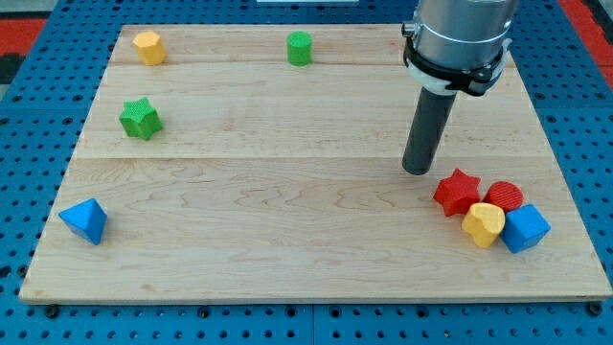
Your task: Move your arm to the blue triangle
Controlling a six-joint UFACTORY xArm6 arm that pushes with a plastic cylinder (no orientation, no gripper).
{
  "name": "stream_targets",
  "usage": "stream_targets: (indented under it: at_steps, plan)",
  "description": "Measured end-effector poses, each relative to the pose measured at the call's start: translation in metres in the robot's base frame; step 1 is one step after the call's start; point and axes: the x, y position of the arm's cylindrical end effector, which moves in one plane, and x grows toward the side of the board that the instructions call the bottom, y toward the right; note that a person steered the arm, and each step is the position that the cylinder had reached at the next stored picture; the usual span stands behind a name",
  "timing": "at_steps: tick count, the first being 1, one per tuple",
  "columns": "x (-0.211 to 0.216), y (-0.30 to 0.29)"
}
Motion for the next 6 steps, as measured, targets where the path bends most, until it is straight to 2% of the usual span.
stream_targets:
  at_steps: [2,3,4,6]
  plan:
    - [0.014,0.0]
    - [0.012,-0.047]
    - [0.012,-0.156]
    - [0.013,-0.412]
